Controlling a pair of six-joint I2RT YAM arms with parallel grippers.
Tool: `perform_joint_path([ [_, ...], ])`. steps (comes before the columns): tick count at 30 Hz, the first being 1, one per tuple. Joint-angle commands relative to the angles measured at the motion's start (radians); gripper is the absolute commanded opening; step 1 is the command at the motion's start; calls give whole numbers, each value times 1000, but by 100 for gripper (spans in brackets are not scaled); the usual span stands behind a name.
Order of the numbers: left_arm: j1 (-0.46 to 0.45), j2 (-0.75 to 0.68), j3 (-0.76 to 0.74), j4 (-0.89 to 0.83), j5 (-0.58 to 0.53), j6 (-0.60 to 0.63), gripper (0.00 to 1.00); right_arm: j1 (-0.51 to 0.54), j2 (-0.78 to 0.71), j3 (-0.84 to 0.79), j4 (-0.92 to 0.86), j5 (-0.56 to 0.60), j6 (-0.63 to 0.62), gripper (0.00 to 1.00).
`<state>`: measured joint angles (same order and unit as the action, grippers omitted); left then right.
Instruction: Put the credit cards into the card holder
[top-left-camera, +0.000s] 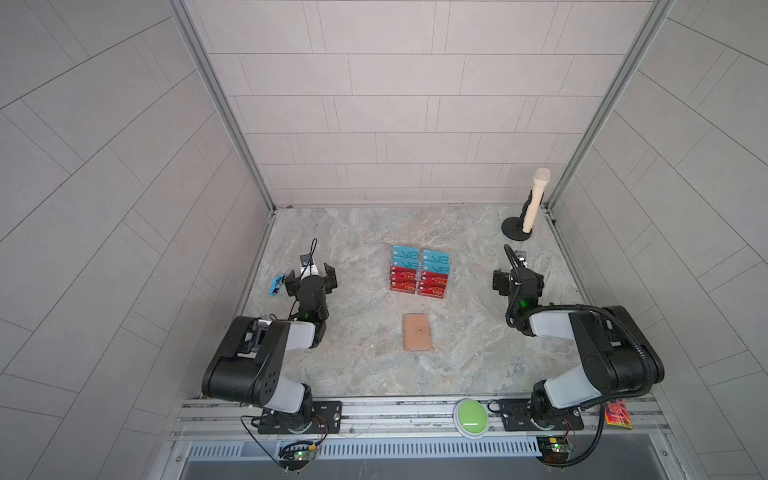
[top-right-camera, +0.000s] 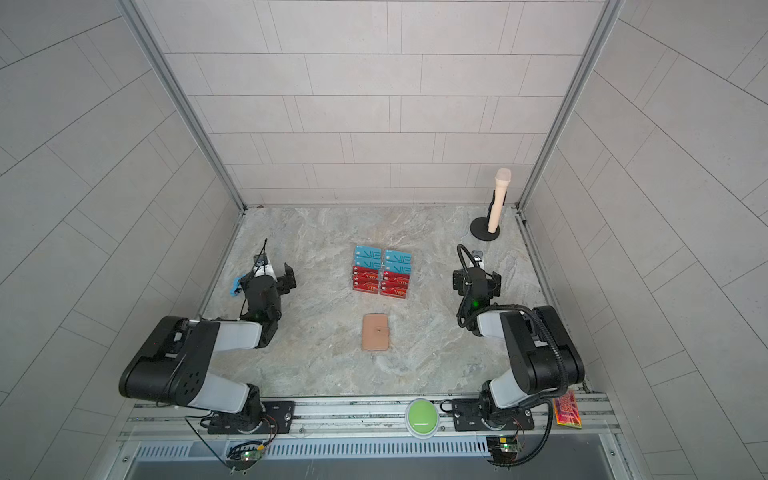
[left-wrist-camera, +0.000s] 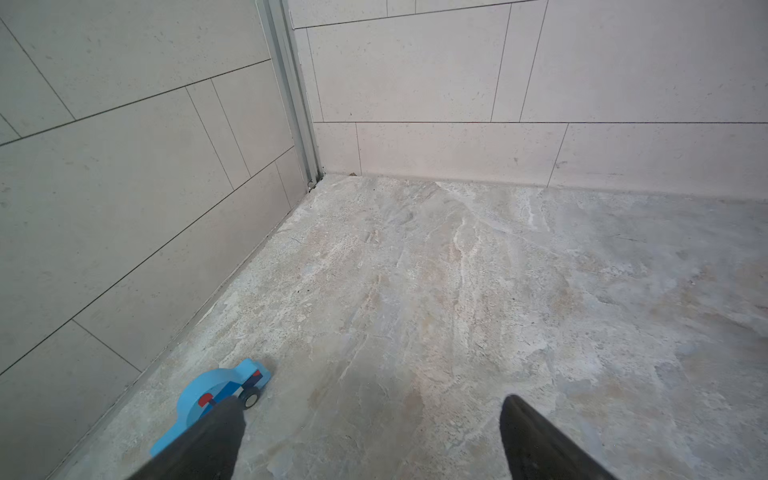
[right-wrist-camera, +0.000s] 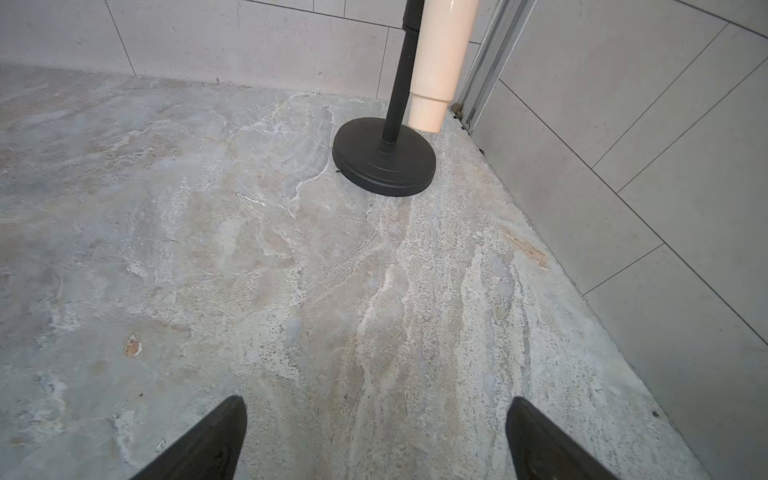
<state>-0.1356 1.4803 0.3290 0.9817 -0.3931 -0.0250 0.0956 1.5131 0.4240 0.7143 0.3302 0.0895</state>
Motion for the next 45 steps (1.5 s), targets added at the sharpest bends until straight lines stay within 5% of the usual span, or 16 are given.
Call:
perform_joint_path([
  [1,4,-11,10,13,1,12,100,4,7,13,15,18,-8,100],
  [31,-3,-34,11,-1,-52,-2,100,2,-10,19,-15,44,7,96],
  [34,-7,-86,53,-127,-56,12,100,1,-63,72,-150,32,-3,94],
  [41,-11,-203,304,-734,-217,-91,99,2,-176,325,-564,-16,-7,89],
  [45,-73,-239,460,-1072,-246,-209,88,14,-248,428,-774,-121,59,89],
])
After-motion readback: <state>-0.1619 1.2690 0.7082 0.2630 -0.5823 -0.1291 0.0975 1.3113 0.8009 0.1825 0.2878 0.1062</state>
